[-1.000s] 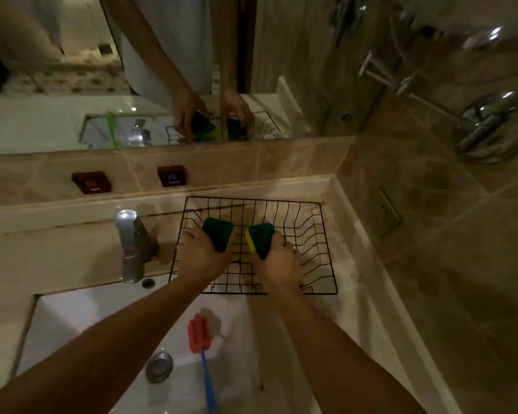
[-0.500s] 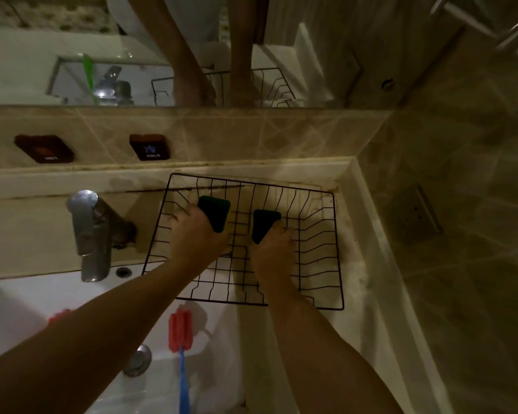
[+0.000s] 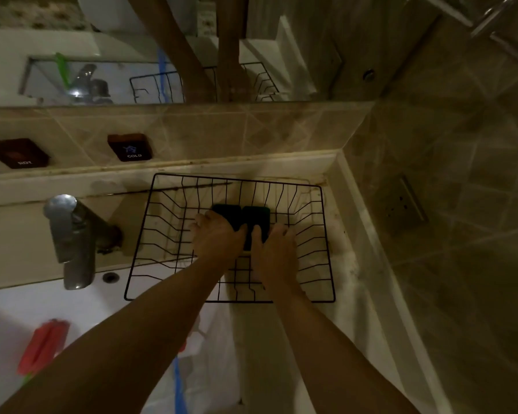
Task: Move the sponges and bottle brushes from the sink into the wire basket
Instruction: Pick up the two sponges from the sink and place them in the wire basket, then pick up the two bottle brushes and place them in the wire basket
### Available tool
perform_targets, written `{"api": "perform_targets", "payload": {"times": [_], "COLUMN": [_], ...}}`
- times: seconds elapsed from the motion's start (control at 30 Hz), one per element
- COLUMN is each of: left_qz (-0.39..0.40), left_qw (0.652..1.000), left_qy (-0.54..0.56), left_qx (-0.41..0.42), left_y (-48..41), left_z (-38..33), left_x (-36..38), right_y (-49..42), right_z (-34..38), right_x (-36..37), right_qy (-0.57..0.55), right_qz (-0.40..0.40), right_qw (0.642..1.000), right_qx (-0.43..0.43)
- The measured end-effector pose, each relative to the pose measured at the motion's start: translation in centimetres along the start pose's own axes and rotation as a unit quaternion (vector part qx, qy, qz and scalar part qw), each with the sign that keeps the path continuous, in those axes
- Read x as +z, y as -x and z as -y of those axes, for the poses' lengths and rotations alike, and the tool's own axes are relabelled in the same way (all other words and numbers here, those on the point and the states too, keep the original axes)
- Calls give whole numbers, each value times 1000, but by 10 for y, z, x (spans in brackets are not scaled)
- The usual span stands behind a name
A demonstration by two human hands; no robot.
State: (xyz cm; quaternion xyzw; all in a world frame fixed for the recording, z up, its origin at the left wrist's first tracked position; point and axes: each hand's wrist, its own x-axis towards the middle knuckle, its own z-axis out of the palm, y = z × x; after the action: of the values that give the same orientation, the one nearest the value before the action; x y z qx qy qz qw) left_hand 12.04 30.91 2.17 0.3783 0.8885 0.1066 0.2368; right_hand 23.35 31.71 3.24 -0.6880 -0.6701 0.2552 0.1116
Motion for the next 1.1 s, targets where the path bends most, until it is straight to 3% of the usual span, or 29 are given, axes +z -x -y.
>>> {"api": "perform_targets", "payload": {"times": [0.33,0.5,0.63,0.87,1.1], "left_qz": [-19,-10,-68,-81,-24], "left_qw": [998,997,995,995,991], "left_qy": [31,22,32,49,36], "left_qx": [42,71,63,-23,-124], "left_y": [14,41,66,116,142], "left_z": [11,47,91,184,275], "left_x": [-20,-64,-92,-121,-105], "right_y": [18,50,101,182,213], "right_z": [-1,28,64,95,79], "right_x": [-2,1,7,49,98], "right_qy": [-41,-21,-27,19,91], "right_qz": [-40,18,45,113,211], "right_qw": [997,997,987,960,942], "right_qx": [-52,-72,-155,-257,-243]}}
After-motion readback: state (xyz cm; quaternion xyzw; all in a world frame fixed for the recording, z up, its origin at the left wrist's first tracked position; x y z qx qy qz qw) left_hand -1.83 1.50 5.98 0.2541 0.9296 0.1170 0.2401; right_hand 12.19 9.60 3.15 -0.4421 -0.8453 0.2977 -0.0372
